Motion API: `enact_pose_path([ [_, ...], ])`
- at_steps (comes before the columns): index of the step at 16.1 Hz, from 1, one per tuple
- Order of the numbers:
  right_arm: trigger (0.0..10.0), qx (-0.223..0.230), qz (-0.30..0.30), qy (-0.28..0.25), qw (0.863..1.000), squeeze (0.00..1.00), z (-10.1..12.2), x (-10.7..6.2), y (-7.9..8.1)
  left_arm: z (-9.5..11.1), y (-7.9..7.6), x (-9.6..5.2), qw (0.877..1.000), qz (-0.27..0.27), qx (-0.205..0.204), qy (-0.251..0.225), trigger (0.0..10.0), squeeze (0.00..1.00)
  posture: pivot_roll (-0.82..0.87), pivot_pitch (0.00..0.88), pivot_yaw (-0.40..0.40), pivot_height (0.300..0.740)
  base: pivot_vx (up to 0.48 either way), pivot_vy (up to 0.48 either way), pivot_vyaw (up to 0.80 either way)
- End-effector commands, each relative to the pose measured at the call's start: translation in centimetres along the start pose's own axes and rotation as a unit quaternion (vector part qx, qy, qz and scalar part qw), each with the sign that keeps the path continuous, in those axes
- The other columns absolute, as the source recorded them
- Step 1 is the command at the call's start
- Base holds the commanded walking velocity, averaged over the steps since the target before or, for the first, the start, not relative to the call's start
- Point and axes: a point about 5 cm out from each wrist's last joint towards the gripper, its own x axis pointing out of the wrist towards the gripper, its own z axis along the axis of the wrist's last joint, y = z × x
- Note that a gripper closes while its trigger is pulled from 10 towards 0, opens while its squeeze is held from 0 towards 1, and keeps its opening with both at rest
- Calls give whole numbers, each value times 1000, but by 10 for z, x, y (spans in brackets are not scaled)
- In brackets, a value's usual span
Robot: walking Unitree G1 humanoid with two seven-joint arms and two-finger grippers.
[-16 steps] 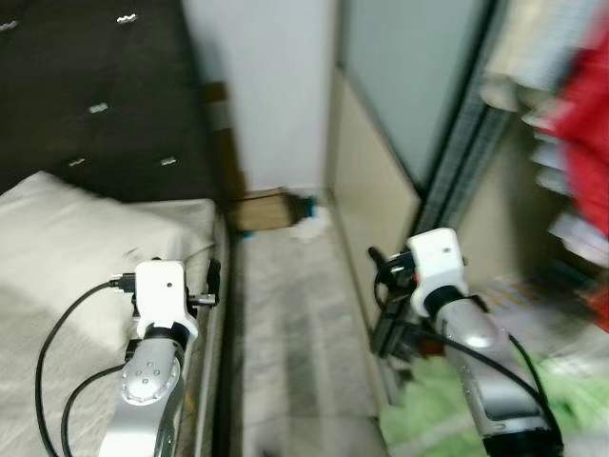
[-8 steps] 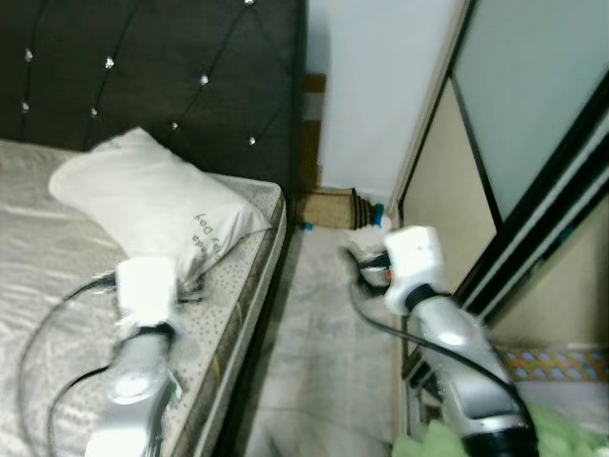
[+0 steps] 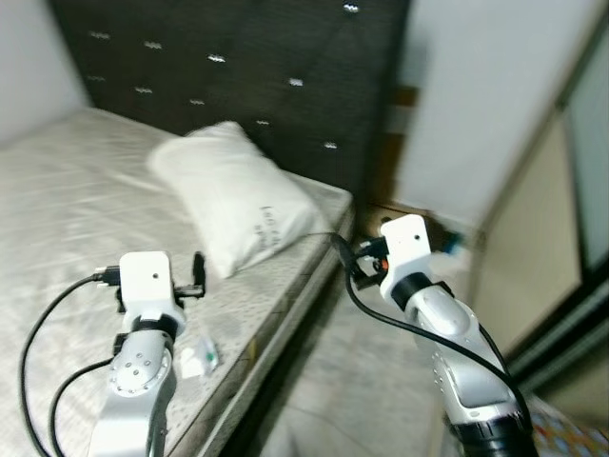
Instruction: Clean up the room
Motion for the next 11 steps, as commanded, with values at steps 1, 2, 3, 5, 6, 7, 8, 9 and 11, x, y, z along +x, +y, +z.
enact_pose_path([
  [1,10000,2,1,-2,1000,0,1,-1,-1,-2,1,0,1000,0,3,6,10000,0,-129,0,-32,740,0,0,800],
  [2,10000,3,3,-2,1000,0,0,-2,-1,-2,-1,1,1000,-6,3,7,10000,0,-129,0,-32,740,0,0,800],
  [3,10000,5,3,-2,1000,0,0,-2,0,-2,0,1,1000,-6,4,6,10000,0,-127,0,-31,740,0,0,800],
  [5,10000,7,3,-3,1000,0,1,0,1,-1,2,1,1000,0,5,5,10000,0,-122,0,-30,740,0,0,800],
  [6,10000,7,3,-4,1000,0,2,1,1,0,2,1,1000,6,7,3,10000,0,-122,0,-30,740,0,0,800],
  [7,10000,8,3,-5,1000,0,3,2,1,-1,3,1,1000,13,8,5,10000,0,-122,0,-30,740,0,0,800],
  [8,10000,7,0,-10,1000,0,5,3,0,-2,3,3,1000,14,4,10,10000,0,-123,0,-29,740,0,0,800],
  [9,10000,7,0,-10,1000,0,5,3,0,-2,3,3,1000,13,2,11,10000,0,-127,0,-26,740,0,0,800],
  [11,10000,6,-3,-12,1000,0,5,3,0,-3,3,5,1000,9,0,11,10000,0,-131,0,-23,740,0,0,800],
])
